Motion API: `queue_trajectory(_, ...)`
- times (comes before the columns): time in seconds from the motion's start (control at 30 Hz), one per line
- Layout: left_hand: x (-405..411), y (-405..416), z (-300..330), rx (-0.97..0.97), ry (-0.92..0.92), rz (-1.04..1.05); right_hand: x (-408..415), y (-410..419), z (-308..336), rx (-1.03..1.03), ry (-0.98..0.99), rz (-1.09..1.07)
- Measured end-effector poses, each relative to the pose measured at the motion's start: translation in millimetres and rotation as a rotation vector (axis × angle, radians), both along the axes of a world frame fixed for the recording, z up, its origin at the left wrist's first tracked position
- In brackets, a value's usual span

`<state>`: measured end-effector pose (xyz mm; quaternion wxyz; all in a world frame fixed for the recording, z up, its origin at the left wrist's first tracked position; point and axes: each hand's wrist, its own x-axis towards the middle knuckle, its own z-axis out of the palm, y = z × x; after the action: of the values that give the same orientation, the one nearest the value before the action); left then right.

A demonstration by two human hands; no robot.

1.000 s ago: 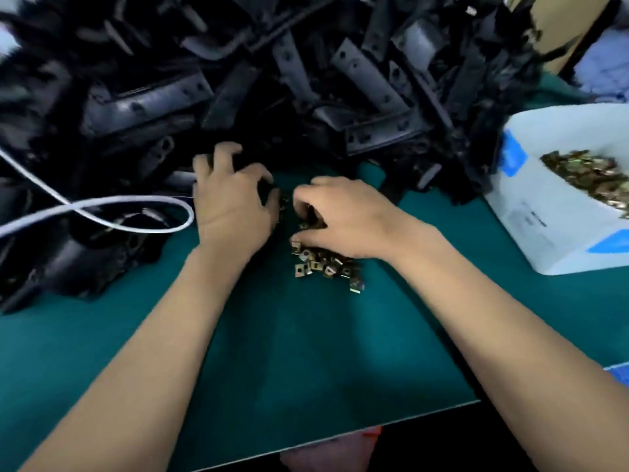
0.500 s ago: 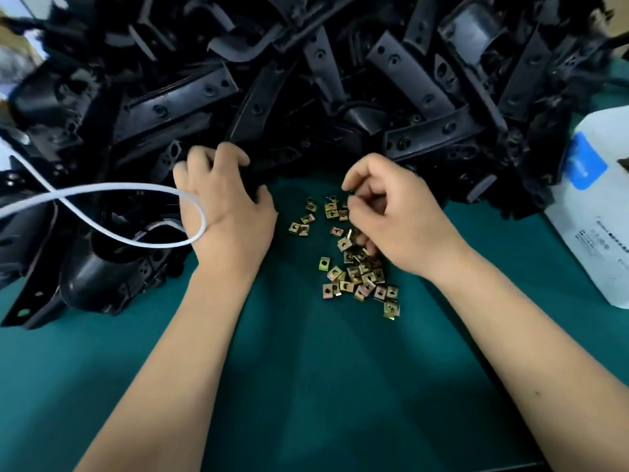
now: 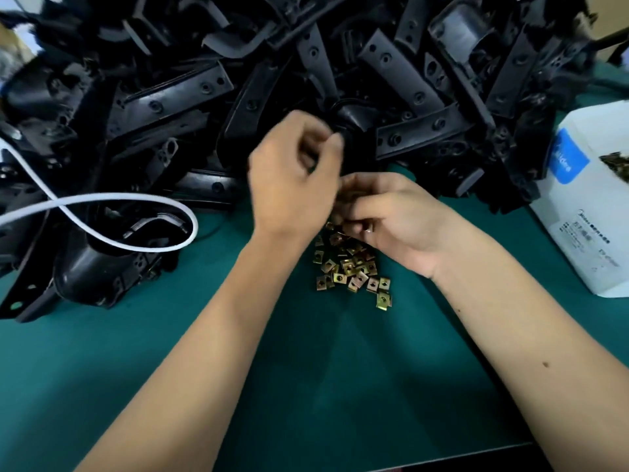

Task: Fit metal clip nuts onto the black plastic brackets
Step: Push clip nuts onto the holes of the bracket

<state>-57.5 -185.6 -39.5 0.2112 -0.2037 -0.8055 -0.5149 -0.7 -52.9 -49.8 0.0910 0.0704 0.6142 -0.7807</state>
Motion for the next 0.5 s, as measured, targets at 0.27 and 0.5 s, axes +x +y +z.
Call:
queue_trajectory(0.27,-27.9,72.8,34.3,-0.441,-0.144,-0.199,3.0,-2.3,-3.8,-0.044,0.056,-0.095)
queue_trajectory(0.5,-29.8,12.0,18.2,0.356,-0.467,-0.387,-1.9,0.2,-8.0,0.101,0.048,-0.178)
